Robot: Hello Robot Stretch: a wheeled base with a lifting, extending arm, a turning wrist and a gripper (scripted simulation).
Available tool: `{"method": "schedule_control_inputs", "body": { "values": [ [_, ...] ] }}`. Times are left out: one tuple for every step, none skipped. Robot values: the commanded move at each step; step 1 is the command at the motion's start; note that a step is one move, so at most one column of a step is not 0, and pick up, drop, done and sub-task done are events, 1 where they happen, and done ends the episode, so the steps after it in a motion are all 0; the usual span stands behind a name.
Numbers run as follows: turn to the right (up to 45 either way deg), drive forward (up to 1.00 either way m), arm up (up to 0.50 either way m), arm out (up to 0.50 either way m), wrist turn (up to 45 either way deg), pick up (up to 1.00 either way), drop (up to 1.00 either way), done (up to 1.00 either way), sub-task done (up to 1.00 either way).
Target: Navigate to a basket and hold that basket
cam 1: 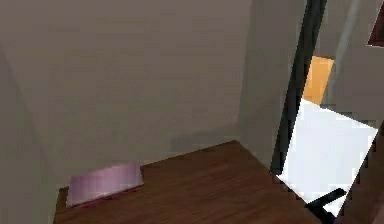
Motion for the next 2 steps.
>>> {"method": "schedule_control_inputs", "body": {
  "values": [
    [0.0,0.7,0.0,0.0,0.0,0.0,0.0,0.0,0.0],
    [45.0,0.0,0.0,0.0,0.0,0.0,0.0,0.0,0.0]
  ]
}}
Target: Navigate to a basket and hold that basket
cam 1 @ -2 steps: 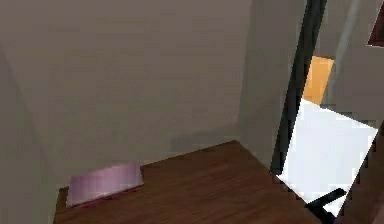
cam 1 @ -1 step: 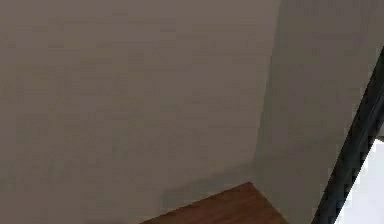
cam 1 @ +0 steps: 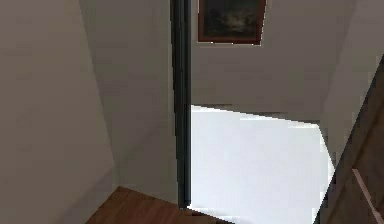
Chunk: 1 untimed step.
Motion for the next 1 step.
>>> {"method": "schedule_control_inputs", "body": {
  "values": [
    [12.0,0.0,0.0,0.0,0.0,0.0,0.0,0.0,0.0]
  ]
}}
